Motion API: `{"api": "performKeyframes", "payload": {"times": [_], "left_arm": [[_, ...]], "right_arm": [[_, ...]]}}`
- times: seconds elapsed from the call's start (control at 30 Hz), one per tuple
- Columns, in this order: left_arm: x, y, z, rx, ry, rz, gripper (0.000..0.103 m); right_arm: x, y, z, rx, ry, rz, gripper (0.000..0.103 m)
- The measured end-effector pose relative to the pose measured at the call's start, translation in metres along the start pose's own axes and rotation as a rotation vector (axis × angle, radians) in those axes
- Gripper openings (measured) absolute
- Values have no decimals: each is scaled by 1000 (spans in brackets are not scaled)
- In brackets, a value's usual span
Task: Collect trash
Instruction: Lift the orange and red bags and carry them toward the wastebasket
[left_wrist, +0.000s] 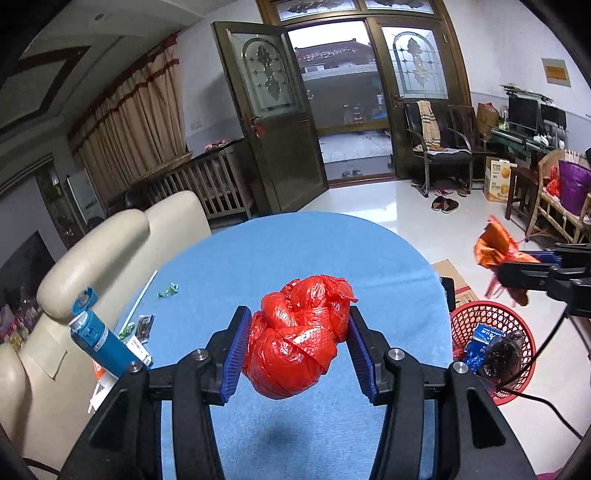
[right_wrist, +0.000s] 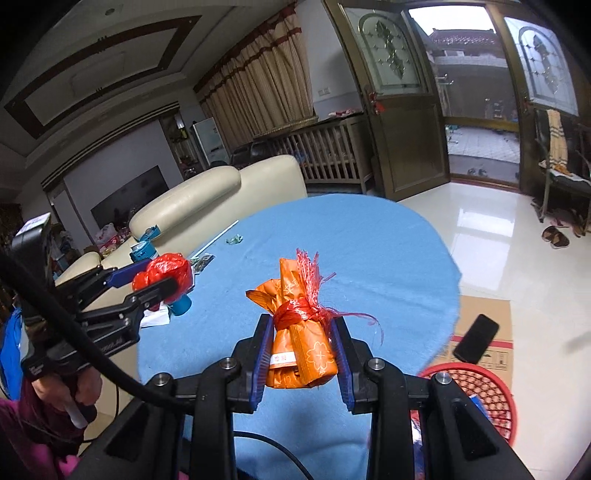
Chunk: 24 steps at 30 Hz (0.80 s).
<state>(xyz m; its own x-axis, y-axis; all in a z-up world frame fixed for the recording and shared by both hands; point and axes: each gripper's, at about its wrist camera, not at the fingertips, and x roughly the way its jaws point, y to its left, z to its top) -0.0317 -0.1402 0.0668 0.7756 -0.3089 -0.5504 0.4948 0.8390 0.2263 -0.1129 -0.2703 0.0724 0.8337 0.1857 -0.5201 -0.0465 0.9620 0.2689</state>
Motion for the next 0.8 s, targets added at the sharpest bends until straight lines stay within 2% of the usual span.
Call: {"api": "performKeyframes", "payload": {"times": [0.27, 0.8], "left_arm": [[-4, -20, 4, 51, -2, 8, 53], [-3, -40, 13, 110, 14, -2, 53]], "right_arm": [[-35, -19, -10, 17, -31, -41, 34], [-58, -60, -20, 102, -79, -54, 34]]}}
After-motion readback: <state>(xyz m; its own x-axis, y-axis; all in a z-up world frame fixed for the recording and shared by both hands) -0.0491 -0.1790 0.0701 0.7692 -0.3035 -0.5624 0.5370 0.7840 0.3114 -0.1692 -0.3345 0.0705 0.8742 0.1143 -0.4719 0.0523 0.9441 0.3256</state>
